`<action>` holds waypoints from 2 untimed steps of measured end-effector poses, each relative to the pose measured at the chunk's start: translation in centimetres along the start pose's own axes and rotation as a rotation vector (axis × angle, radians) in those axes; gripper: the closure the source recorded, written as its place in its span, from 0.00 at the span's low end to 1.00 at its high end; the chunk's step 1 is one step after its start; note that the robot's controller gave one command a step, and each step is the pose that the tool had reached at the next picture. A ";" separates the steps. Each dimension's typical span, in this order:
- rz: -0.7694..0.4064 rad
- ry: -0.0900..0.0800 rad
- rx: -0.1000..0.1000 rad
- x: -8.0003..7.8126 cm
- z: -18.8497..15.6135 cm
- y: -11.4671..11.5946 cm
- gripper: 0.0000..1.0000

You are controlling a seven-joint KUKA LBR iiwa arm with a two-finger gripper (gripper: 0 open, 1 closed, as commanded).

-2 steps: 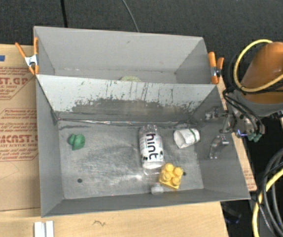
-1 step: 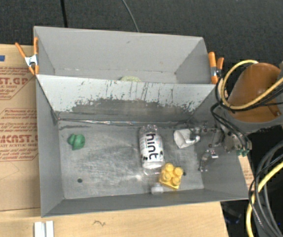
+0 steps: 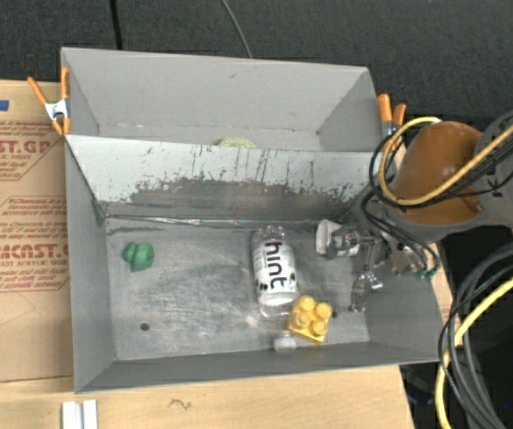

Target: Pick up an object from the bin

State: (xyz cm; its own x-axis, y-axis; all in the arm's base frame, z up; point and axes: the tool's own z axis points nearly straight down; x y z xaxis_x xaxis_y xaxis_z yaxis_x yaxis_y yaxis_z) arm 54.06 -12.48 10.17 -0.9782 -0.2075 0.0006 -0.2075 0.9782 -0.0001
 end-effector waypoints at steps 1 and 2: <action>-0.182 -0.002 -0.001 0.0 0.8 2.1 0.00; -0.041 -0.002 -0.001 1.3 1.6 4.0 0.00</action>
Offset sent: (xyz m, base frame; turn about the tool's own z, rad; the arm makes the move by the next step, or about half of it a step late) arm -0.0477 0.0593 -0.0307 -0.1258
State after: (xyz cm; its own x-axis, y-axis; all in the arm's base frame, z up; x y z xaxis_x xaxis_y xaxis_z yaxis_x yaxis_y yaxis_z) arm 51.99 -8.88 8.62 -0.9689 -0.2474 -0.0015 -0.2474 0.9689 0.0011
